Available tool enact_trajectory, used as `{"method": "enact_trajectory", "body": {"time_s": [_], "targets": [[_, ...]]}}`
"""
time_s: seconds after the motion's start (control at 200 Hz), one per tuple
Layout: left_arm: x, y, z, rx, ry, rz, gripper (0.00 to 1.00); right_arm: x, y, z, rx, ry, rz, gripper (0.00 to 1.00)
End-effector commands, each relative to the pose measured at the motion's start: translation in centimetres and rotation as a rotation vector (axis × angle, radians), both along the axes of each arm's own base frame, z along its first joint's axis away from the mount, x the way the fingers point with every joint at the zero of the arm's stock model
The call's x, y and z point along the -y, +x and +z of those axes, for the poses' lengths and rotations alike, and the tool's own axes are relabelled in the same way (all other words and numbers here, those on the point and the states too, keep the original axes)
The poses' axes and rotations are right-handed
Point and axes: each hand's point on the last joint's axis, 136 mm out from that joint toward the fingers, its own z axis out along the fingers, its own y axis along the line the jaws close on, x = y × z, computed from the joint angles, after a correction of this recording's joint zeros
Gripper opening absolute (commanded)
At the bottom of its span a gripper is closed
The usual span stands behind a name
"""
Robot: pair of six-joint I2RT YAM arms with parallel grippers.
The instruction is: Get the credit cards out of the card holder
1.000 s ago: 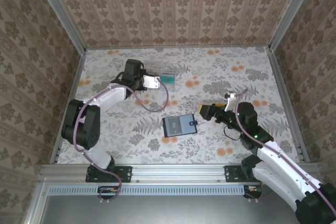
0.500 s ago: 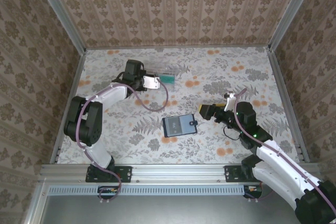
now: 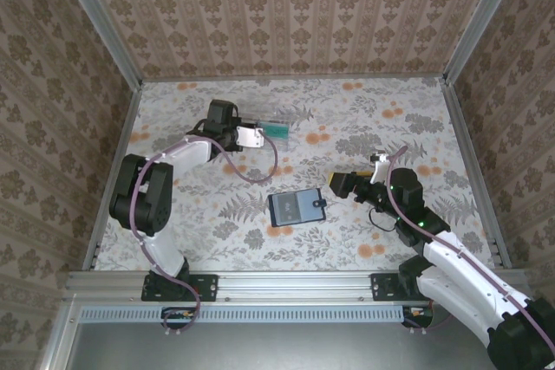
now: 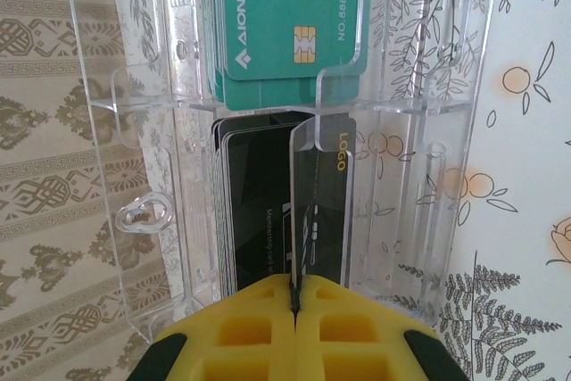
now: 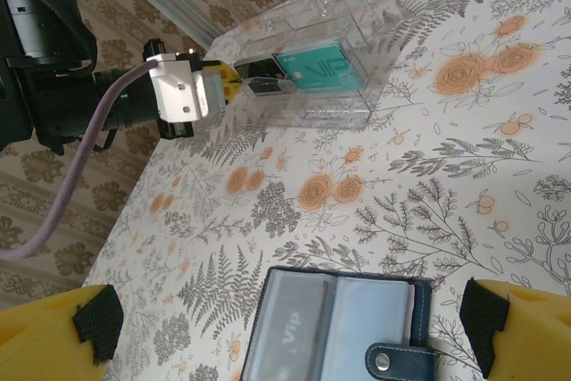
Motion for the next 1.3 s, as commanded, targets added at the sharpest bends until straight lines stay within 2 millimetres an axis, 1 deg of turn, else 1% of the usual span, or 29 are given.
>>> {"method": "enact_trajectory", "body": {"time_s": [0.0, 0.27, 0.295, 0.315, 0.325, 0.34, 0.455, 0.71, 0.835, 1.02, 1.15, 1.22, 1.29], "targets": [[0.0, 0.9, 0.1, -0.004, -0.032, 0.008, 0.00, 0.1, 0.1, -0.3, 0.007, -0.008, -0.009, 1.00], [-0.4, 1.2, -0.1, -0.011, -0.039, 0.017, 0.00, 0.0, 0.2, -0.4, 0.004, -0.010, -0.008, 1.00], [-0.4, 1.2, -0.1, -0.011, -0.038, 0.017, 0.06, 0.1, 0.2, -0.5, 0.003, -0.010, -0.010, 1.00], [-0.5, 1.1, -0.2, -0.012, -0.037, 0.017, 0.13, 0.0, 0.2, -0.4, 0.004, -0.009, -0.009, 1.00], [-0.4, 1.2, -0.2, -0.011, -0.038, 0.017, 0.19, 0.1, 0.2, -0.4, 0.004, -0.009, -0.009, 1.00], [-0.5, 1.2, -0.2, -0.011, -0.039, 0.017, 0.22, 0.1, 0.2, -0.4, 0.004, -0.009, -0.009, 1.00], [-0.6, 1.7, 0.2, 0.007, -0.046, 0.030, 0.32, 0.0, 0.2, -0.5, 0.002, -0.008, -0.007, 1.00], [-1.0, 3.9, 0.9, 0.054, -0.052, 0.086, 0.32, 0.0, 0.2, -0.4, 0.005, -0.008, -0.005, 1.00], [-1.1, 4.3, 1.2, 0.062, -0.056, 0.093, 0.32, 0.0, 0.3, -0.5, 0.002, -0.009, -0.005, 1.00], [-1.3, 4.1, 1.8, 0.065, -0.074, 0.098, 0.34, -0.2, 0.3, -0.6, -0.003, -0.006, 0.001, 1.00], [-1.1, 3.5, 2.0, 0.054, -0.084, 0.086, 0.37, -0.4, 0.4, -0.7, -0.006, -0.005, 0.008, 1.00], [-1.0, 3.1, 2.4, 0.055, -0.095, 0.082, 0.38, -0.4, 0.3, -0.7, -0.008, -0.005, 0.009, 1.00], [-1.0, 2.6, 3.2, 0.070, -0.114, 0.082, 0.42, -0.3, 0.3, -0.7, -0.007, -0.005, 0.008, 1.00]]}}
